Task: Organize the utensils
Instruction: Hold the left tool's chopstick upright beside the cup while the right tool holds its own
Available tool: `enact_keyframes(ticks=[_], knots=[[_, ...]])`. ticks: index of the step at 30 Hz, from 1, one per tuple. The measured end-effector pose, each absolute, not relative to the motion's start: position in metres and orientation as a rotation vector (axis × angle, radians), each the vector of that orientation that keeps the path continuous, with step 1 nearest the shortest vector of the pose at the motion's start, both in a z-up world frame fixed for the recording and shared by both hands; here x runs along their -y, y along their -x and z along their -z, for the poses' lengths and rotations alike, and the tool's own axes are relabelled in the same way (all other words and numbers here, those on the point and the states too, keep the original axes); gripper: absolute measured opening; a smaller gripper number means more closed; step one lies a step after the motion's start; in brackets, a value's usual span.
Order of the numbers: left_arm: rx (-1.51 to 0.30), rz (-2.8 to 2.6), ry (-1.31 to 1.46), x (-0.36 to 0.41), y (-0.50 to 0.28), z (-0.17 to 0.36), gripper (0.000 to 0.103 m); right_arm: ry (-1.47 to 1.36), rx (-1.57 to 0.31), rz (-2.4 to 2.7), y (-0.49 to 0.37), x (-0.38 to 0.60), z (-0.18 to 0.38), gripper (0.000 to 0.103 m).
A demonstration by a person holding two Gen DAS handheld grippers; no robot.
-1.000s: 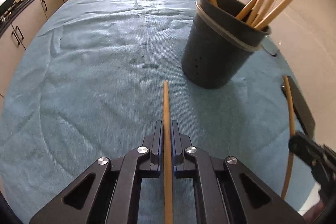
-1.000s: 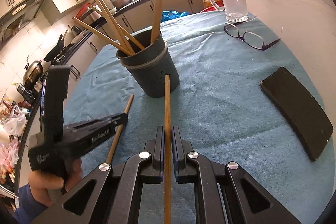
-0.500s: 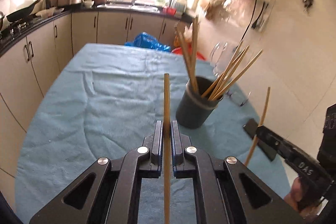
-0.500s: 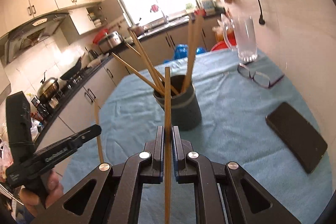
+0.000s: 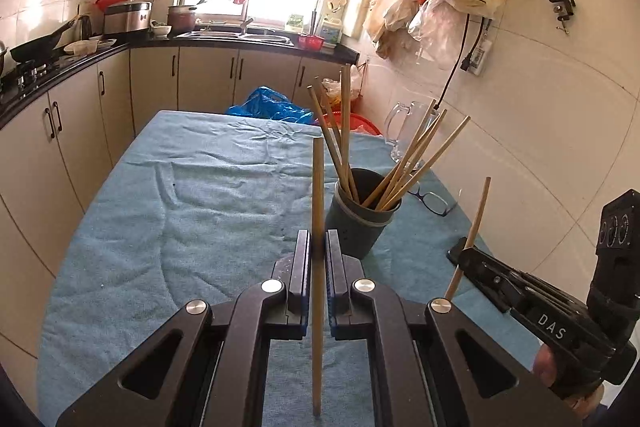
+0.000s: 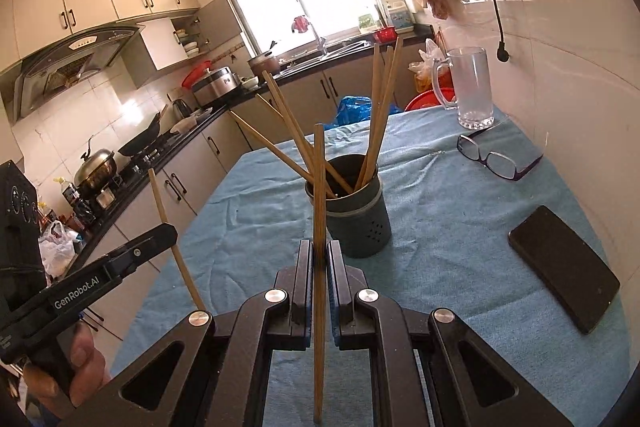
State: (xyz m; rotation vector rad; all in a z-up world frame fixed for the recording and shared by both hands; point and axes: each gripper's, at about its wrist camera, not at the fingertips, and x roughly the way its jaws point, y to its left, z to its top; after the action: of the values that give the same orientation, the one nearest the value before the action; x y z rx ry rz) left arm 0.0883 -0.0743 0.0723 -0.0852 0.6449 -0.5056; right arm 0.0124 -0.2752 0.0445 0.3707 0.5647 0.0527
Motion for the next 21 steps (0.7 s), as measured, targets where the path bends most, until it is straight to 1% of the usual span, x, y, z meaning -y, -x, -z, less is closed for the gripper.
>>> enact_keyframes(ticks=[21], knots=[[-0.640,0.499,0.063,0.0777,-0.0874,-0.0679,0.006,-0.362,-0.562,-0.059,-0.0117,0.2753,-0.0472,0.008]])
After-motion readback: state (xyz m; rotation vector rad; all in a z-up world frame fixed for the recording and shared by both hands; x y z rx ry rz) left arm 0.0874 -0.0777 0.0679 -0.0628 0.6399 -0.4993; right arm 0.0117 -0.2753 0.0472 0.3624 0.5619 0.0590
